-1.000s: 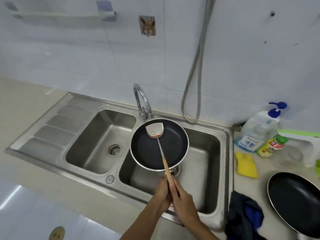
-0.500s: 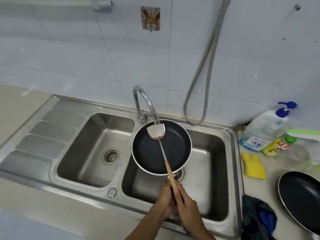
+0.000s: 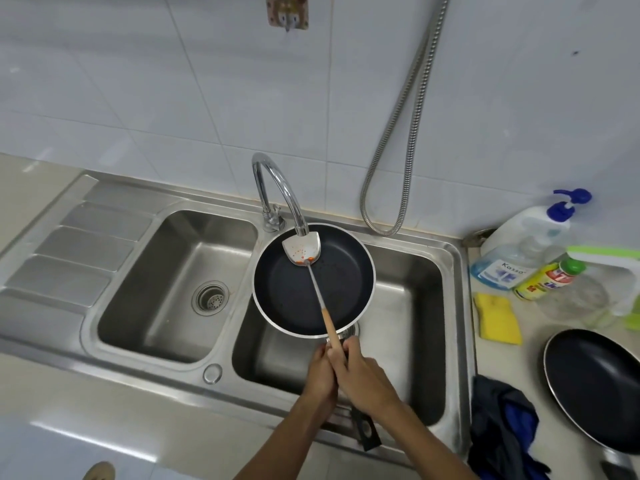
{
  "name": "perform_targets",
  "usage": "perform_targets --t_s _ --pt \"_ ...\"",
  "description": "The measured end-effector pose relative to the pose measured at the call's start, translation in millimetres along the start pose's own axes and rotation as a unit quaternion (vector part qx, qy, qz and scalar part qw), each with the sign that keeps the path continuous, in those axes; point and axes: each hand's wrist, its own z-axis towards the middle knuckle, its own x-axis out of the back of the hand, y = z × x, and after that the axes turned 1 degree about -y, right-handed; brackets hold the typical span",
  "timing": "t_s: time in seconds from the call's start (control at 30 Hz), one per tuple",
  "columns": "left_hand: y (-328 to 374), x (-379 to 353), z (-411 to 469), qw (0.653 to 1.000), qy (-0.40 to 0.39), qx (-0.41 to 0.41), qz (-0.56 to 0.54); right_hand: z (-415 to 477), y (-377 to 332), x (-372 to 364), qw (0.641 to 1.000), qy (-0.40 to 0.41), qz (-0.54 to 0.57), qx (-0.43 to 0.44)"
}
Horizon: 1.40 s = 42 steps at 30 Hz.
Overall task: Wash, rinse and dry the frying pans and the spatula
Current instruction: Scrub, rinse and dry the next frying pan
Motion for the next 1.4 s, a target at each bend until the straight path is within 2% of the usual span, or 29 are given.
perform_targets --t_s 0.13,0.23,0.47,0.63,0.77,0.93,1.17,1.3,1.4 --pt "-3 -2 4 0.999 0.005 0.007 -0.05 13 -8 18 0.994 -0.003 -0.106 0.01" --pt "-7 1 8 0.999 0.0 0.012 -0.048 15 -14 25 0.985 0.027 -0.169 0.014" --pt "-6 2 7 0.999 -0.01 0.015 -0.049 20 -15 31 0.993 0.056 -0.102 0.013" --pt "-7 3 6 0.999 -0.013 0.02 -0.047 9 6 32 0.988 0.097 -0.108 0.056" --pt "-6 0 8 0.998 -0.015 0.015 -0.063 -18 34 36 0.983 0.139 -0.103 0.055" --pt "-8 1 8 0.996 -0.005 0.017 -0.083 -52 70 40 0.983 0.168 -0.076 0.009" --pt "-10 2 11 0.997 -0.023 0.02 -0.076 -92 100 32 0.978 0.175 -0.051 -0.102" --pt "-10 0 9 0.996 -0.024 0.028 -0.083 -75 112 16 0.976 0.149 -0.048 -0.153" --pt "-7 1 7 0.996 -0.024 0.029 -0.081 -41 108 1 0.976 0.131 -0.004 -0.172"
